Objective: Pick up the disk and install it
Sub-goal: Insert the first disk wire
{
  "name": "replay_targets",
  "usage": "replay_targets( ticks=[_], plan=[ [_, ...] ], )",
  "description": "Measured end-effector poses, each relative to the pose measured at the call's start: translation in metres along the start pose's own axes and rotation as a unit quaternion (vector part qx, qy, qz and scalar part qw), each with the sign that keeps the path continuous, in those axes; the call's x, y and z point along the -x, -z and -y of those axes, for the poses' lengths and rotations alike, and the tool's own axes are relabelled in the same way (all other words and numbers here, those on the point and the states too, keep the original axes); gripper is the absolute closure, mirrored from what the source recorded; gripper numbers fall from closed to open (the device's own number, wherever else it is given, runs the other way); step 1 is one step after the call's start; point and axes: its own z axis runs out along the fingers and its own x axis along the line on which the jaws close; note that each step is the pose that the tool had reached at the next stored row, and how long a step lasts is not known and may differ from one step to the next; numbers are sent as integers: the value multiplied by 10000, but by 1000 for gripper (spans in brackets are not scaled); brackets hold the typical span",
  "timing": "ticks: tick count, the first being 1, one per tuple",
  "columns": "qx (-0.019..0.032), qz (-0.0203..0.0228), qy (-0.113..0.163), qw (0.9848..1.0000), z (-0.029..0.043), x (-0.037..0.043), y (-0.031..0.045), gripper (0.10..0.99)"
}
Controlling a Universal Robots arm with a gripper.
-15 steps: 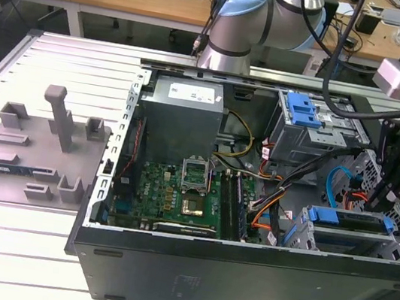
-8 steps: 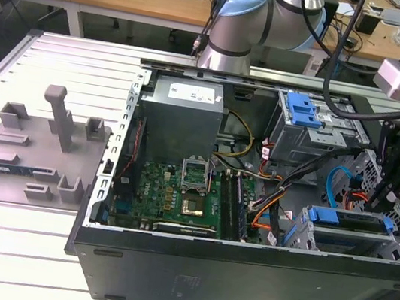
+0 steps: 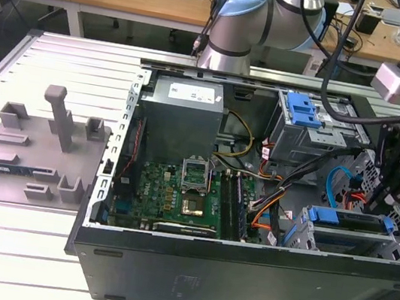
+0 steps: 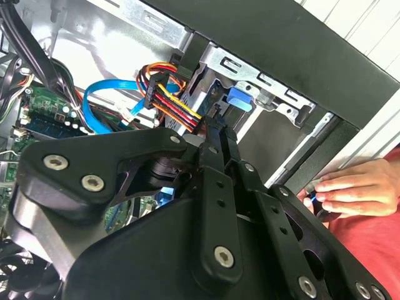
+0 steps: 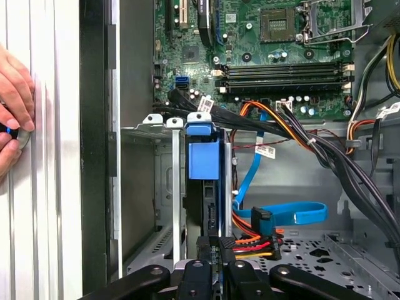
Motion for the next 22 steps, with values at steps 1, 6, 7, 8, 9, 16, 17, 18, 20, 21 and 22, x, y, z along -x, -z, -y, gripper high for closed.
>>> replay_targets(
  ticks=[1, 6, 7, 8, 9, 16, 17, 18, 20, 21, 22],
  plan=[
    [0, 1, 0, 10000, 0, -1, -7, 922],
    [0, 0, 0, 10000, 0, 0, -39, 922],
    [0, 0, 0, 10000, 0, 1, -47, 922],
    [0, 0, 0, 10000, 1, 2, -51, 922],
    [0, 0, 0, 10000, 1, 2, -56, 922],
    [0, 0, 0, 10000, 1, 8, -94, 922],
    [0, 0, 0, 10000, 1, 9, -100, 922],
    [0, 0, 0, 10000, 1, 9, -104, 922],
    [0, 0, 0, 10000, 1, 11, -112, 922],
    [0, -1, 0, 10000, 1, 11, -116, 922],
    [0, 0, 0, 10000, 1, 12, -123, 922]
  ],
)
